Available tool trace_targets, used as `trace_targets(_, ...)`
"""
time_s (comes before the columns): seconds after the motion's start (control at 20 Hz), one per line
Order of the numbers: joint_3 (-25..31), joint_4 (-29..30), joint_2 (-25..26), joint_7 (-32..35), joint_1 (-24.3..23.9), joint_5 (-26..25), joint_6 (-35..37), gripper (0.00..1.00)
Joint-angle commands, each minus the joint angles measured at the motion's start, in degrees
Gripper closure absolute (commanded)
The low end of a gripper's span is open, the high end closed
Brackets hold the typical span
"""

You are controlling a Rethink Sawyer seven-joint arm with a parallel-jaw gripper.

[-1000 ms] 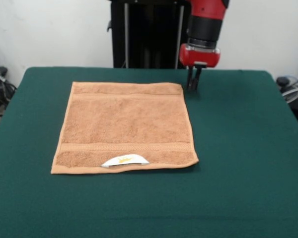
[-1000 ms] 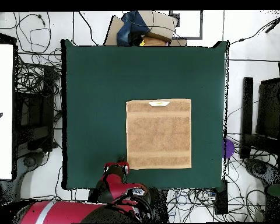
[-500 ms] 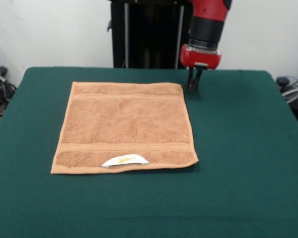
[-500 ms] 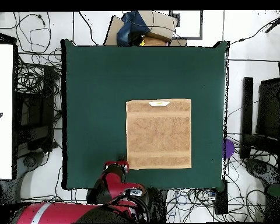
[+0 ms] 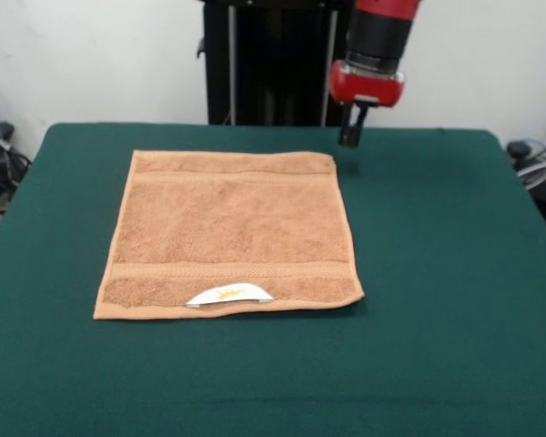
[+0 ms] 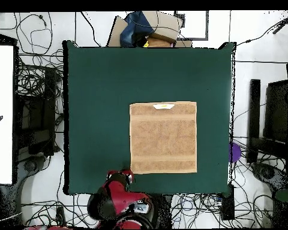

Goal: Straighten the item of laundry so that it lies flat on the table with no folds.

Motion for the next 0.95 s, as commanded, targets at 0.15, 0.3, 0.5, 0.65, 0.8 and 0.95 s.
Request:
trace_targets(0.15, -3.0, 7.15, -10.42, 8.26, -5.64, -7.23, 3.28, 1.0)
trace_targets(0.3, -2.81, 8.11, -11.9, 7.96, -7.24, -9.55, 3.8, 1.0)
trace_targets(0.5, -3.07, 9.01, -13.23, 8.84, -7.88, -10.59, 2.66, 1.0)
trace_targets(0.65, -3.4, 8.96, -13.18, 9.03, -7.62, -10.56, 2.27, 1.0)
trace_targets(0.8, -3.35, 8.71, -12.85, 9.27, -7.14, -9.99, 2.28, 1.0)
trace_targets(0.95, -3.52, 8.48, -12.06, 8.49, -6.93, -10.23, 2.86, 1.0)
